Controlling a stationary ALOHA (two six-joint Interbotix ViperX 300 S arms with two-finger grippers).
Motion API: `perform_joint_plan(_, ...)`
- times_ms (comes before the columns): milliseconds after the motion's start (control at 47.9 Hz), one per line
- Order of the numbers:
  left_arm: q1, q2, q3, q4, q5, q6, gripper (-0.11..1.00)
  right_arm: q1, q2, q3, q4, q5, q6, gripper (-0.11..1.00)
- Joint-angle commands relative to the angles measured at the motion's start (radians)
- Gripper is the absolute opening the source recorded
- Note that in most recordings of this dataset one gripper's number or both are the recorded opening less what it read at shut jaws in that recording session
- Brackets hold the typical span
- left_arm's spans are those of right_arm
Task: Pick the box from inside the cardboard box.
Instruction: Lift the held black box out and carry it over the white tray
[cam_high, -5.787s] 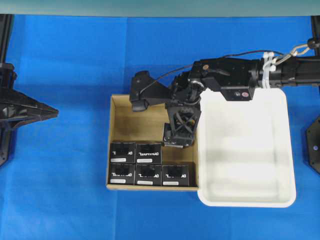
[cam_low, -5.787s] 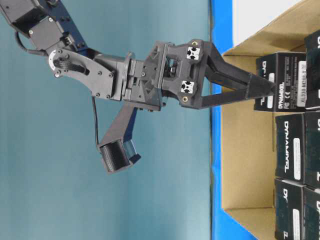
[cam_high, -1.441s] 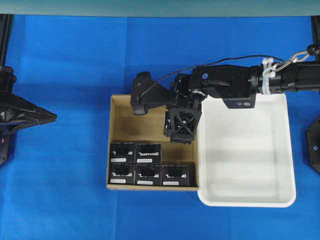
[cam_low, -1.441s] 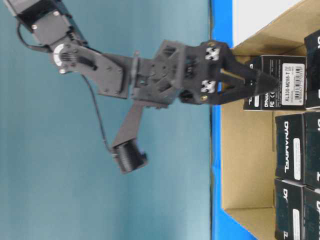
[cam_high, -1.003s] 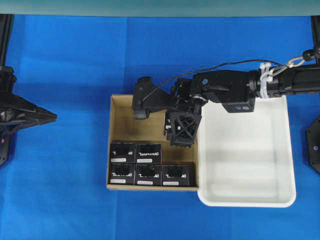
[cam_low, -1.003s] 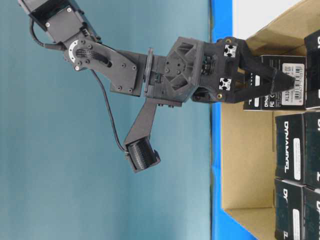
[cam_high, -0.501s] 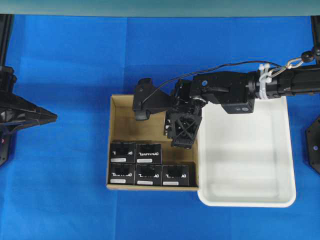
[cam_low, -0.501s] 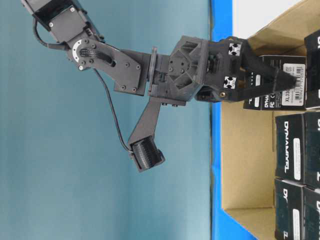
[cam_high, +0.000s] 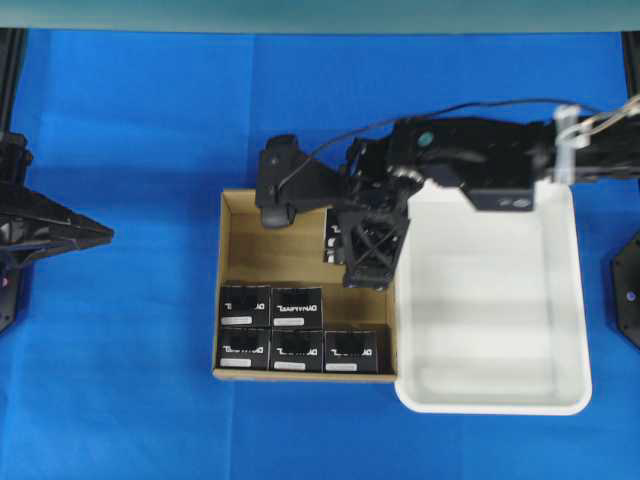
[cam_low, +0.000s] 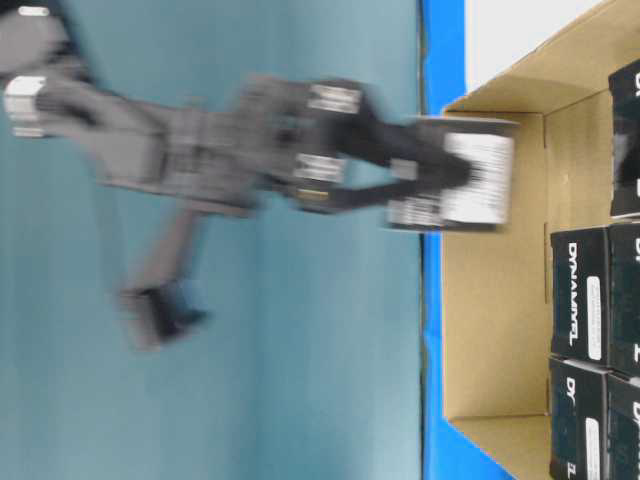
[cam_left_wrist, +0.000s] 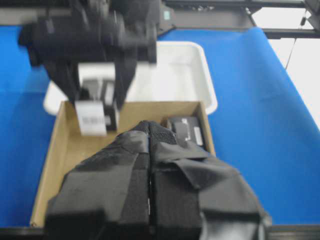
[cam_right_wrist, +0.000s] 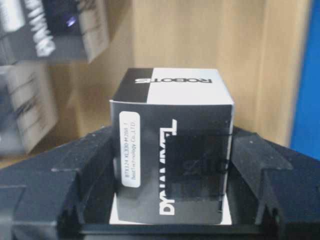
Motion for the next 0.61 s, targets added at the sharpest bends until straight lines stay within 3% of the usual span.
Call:
perform_joint_plan(0, 0.002, 0.005, -0.029, 0.002, -0.005, -0.002, -0.07, -0.020, -0.067, -0.057, 0.003, 0.086, -0.003, 0.62)
perform_joint_plan(272, 0.003, 0.005, -0.034, 0.003, -0.005, -0.002, -0.07, -0.087, -0.224, -0.109, -0.009, 0.262, -0.014, 0.62)
perform_joint_plan(418, 0.002, 0.005, -0.032, 0.002, -0.005, -0.002, -0.07, -0.106, -0.267, -0.064, -0.029, 0.295, -0.017, 0.62)
perform_joint_plan(585, 0.000, 0.005, -0.034, 0.003, -0.005, -0.002, -0.07, -0.117, -0.287, 0.028, -0.051, 0.247, -0.057, 0.62)
